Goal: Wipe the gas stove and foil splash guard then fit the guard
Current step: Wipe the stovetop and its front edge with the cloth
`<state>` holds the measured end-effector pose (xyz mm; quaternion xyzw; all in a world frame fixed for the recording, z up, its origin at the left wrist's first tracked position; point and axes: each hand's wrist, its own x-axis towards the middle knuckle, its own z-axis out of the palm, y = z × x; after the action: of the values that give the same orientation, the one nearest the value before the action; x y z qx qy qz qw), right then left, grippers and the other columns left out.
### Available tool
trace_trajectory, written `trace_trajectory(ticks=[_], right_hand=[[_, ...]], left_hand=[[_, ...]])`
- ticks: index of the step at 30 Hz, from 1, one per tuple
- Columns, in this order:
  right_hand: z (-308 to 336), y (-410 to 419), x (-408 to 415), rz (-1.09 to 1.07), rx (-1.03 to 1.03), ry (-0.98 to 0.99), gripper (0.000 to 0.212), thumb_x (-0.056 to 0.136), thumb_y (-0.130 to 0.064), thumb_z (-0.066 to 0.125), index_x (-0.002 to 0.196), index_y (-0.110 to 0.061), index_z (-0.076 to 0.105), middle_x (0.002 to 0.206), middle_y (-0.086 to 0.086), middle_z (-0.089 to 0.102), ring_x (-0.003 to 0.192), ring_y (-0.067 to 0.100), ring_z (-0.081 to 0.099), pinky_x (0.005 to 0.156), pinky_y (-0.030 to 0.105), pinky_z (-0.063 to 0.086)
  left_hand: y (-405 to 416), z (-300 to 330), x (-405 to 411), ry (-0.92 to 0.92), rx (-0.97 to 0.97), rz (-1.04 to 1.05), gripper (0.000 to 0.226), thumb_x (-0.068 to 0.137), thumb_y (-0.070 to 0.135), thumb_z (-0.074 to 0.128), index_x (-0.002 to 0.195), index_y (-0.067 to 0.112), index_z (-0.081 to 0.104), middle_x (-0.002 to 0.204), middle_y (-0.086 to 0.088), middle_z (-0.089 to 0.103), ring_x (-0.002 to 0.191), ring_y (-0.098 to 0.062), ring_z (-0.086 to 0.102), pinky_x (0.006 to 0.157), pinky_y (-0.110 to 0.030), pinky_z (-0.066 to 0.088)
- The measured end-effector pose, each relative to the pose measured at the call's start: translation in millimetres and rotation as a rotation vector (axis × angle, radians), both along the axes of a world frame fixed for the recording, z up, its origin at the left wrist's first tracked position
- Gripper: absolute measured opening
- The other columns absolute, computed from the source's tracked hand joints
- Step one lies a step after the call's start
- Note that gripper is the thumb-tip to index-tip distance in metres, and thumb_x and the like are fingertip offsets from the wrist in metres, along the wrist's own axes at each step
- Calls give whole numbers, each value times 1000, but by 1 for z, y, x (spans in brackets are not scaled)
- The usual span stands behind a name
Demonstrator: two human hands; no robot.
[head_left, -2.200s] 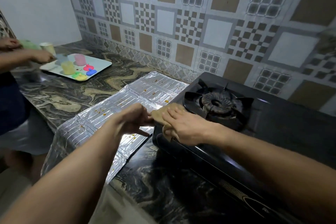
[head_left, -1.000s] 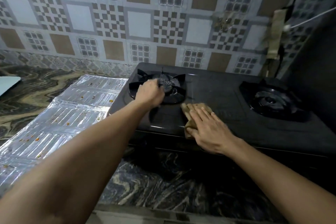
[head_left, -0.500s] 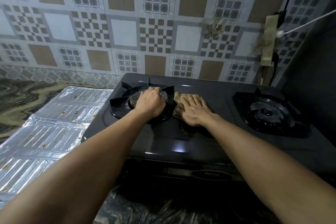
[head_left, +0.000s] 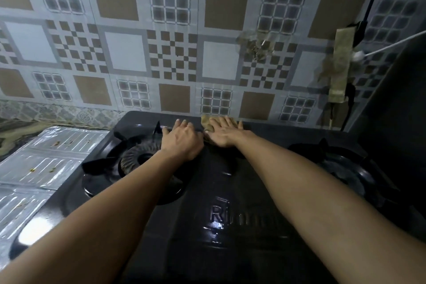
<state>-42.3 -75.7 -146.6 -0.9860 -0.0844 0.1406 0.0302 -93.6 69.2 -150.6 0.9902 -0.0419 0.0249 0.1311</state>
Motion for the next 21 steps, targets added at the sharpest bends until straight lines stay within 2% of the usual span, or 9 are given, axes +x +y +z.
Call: trace_trajectory(ticks=[4, 9, 11, 15, 18, 21], right_hand=[[0, -15, 19, 44, -32, 60, 69, 96, -63, 15, 153, -31, -9, 161, -4, -20, 148, 21, -20, 112, 62, -14], [-2, -40, 29, 89, -54, 95, 67, 98, -61, 16, 153, -33, -11, 161, -5, -22, 148, 19, -19, 110, 64, -15], [-1, -38, 30, 94, -91, 90, 68, 98, -61, 15, 152, -32, -12, 161, -3, -22, 148, 22, -19, 110, 64, -15], [3, -2, 34, 161, -125, 52, 68, 97, -63, 12, 152, -34, -14, 161, 0, -21, 147, 29, -19, 112, 64, -14], [1, 33, 44, 271, -93, 52, 69, 95, -66, 13, 151, -36, -13, 161, 0, -19, 147, 30, -19, 112, 65, -13], [3, 49, 55, 342, -91, 45, 69, 94, -69, 13, 151, -39, -11, 162, 0, -16, 148, 29, -15, 111, 67, -12]], left_hand=[[-7, -5, 10, 76, 72, 53, 57, 100, 36, 28, 145, 3, 36, 158, -12, 27, 149, -29, 16, 116, -61, 16], [-3, 2, 4, 172, -42, 73, 66, 102, 34, 29, 155, 0, 7, 164, -14, -3, 152, -30, -4, 120, -53, 5], [-2, 1, -1, 147, -40, 83, 70, 102, 37, 28, 154, -1, -1, 163, -17, -10, 151, -32, -10, 120, -52, -1], [-2, -2, -4, 31, -57, 81, 76, 100, 34, 31, 153, -2, -9, 161, -20, -17, 149, -32, -17, 120, -48, -8], [-1, 0, -5, -46, -132, 112, 75, 97, 28, 34, 153, -2, -6, 162, -20, -14, 150, -31, -14, 122, -46, -7], [1, -1, -6, -91, -88, 164, 75, 96, 28, 34, 154, -2, -2, 163, -19, -9, 151, -29, -11, 122, -46, -7]])
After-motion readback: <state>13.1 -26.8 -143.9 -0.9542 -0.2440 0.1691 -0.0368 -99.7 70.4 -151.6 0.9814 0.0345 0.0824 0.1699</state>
